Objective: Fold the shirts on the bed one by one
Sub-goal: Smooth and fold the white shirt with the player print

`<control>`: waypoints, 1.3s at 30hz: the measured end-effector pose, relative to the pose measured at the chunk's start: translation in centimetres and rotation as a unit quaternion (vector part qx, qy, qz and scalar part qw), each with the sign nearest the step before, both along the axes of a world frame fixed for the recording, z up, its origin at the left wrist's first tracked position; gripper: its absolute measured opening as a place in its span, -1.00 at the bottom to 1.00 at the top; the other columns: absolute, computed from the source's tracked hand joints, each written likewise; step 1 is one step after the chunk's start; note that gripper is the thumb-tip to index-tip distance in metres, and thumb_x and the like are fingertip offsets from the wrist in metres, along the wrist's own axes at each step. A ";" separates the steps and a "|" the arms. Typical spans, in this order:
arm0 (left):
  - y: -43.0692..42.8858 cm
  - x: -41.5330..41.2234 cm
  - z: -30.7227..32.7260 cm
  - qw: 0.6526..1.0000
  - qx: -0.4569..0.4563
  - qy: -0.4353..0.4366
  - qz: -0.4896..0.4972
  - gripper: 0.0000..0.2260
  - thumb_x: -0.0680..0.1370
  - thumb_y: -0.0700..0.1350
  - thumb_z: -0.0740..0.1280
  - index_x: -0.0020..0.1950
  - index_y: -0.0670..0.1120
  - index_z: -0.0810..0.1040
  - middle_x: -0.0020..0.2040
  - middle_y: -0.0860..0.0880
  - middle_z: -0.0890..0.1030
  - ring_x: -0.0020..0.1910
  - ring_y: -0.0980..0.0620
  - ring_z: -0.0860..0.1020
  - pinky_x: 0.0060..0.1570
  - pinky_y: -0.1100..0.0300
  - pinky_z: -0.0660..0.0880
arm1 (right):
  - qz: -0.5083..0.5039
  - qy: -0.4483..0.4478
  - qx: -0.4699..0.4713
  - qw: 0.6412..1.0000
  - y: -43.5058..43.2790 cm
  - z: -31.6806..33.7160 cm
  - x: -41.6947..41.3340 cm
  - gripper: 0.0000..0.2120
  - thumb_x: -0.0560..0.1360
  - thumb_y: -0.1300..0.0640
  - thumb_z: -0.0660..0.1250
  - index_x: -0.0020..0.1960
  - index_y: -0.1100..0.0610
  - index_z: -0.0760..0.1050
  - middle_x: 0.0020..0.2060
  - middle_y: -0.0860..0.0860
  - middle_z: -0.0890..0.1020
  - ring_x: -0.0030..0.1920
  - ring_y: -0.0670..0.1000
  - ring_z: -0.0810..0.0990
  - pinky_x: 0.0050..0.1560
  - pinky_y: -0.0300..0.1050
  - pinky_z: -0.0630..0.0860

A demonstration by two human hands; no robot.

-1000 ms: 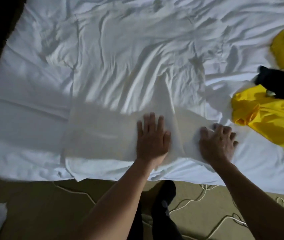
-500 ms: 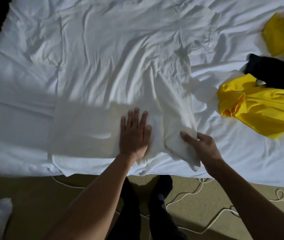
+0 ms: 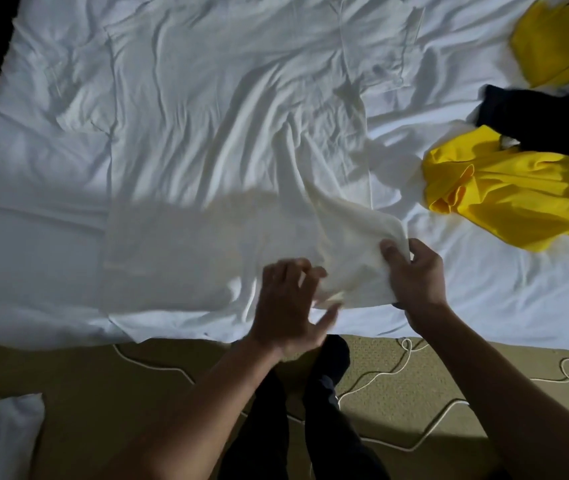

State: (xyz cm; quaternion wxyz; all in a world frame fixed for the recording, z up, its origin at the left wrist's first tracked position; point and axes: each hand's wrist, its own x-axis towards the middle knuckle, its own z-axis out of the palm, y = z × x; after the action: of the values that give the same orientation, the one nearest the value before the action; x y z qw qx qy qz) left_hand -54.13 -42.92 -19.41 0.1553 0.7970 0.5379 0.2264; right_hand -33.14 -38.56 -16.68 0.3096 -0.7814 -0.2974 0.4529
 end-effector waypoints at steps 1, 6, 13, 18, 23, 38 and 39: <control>-0.9 0.8 -0.1 1.000 -0.012 0.020 -0.013 -0.52 0.47 0.18 0.48 0.21 -0.11 0.53 0.08 -0.16 0.55 0.08 -0.23 0.53 0.09 -0.12 0.43 | -0.004 0.005 -0.011 1.000 -0.1 0.0 0.2 -0.72 0.61 0.00 0.38 -0.05 0.23 0.54 -0.28 0.10 0.51 -0.33 0.08 0.48 -0.55 -0.15 0.45; -1.2 3.1 -1.4 0.990 -0.033 0.134 0.000 -0.55 0.32 -0.02 0.46 0.18 -0.13 0.61 0.07 -0.16 0.56 -0.02 -0.23 0.52 -0.04 -0.09 0.43 | 0.003 0.000 -0.031 1.000 -0.3 -0.3 1.0 -0.73 0.59 -0.01 0.40 -0.07 0.21 0.57 -0.30 0.07 0.50 -0.36 0.09 0.45 -0.52 -0.17 0.38; -1.6 3.3 0.4 0.988 0.058 0.130 -0.055 -0.63 0.33 -0.24 0.38 0.13 -0.14 0.65 -0.13 -0.15 0.54 -0.24 -0.18 0.46 -0.27 0.01 0.36 | 0.054 -0.120 -0.029 0.991 -1.0 -0.3 1.8 -0.55 0.61 -0.14 0.33 -0.17 0.25 0.48 -0.28 0.12 0.55 -0.20 0.18 0.50 -0.21 0.00 0.36; -3.8 1.1 -0.1 0.984 0.009 0.166 -0.066 -0.61 0.39 -0.12 0.31 0.20 -0.16 0.64 -0.05 -0.18 0.57 -0.20 -0.20 0.50 -0.26 0.00 0.40 | 0.104 -0.159 -0.059 0.980 -2.6 -1.0 1.7 -0.57 0.63 -0.17 0.27 -0.05 0.22 0.51 -0.16 0.17 0.57 -0.05 0.28 0.51 -0.11 0.04 0.36; -4.8 -1.0 -0.6 0.981 -0.045 0.175 -0.074 -0.72 0.37 -0.10 0.29 0.01 -0.17 0.62 -0.11 -0.18 0.54 -0.19 -0.22 0.50 -0.22 -0.04 0.41 | 0.132 -0.218 -0.044 0.966 -3.0 -1.4 1.4 -0.59 0.66 -0.20 0.21 -0.04 0.17 0.41 -0.09 0.28 0.61 -0.05 0.31 0.51 -0.12 0.07 0.32; 0.0 2.4 -5.5 0.982 -0.074 0.173 0.020 -0.42 0.73 0.10 0.11 0.68 -0.18 0.17 0.67 -0.27 0.11 0.66 -0.30 0.05 0.56 -0.35 0.05 | 0.082 -0.226 -0.037 0.970 -2.3 -3.6 0.3 -0.60 0.69 -0.16 0.15 0.22 0.18 0.43 0.15 0.34 0.60 0.16 0.36 0.51 -0.05 0.05 0.23; -0.6 2.3 -5.7 0.982 -0.069 0.176 0.017 -0.42 0.73 0.10 0.13 0.67 -0.19 0.19 0.67 -0.27 0.13 0.66 -0.31 0.07 0.57 -0.35 0.05 | 0.084 -0.228 -0.044 0.969 -2.9 -3.9 0.6 -0.61 0.69 -0.16 0.15 0.23 0.17 0.42 0.15 0.34 0.61 0.16 0.36 0.51 -0.05 0.05 0.23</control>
State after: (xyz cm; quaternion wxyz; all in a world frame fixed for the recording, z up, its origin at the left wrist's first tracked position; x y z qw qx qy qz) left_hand -51.86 -43.49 -25.13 0.1094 0.8027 0.5844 0.0471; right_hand -32.56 -41.47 -20.59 0.1598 -0.8488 -0.4049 0.3000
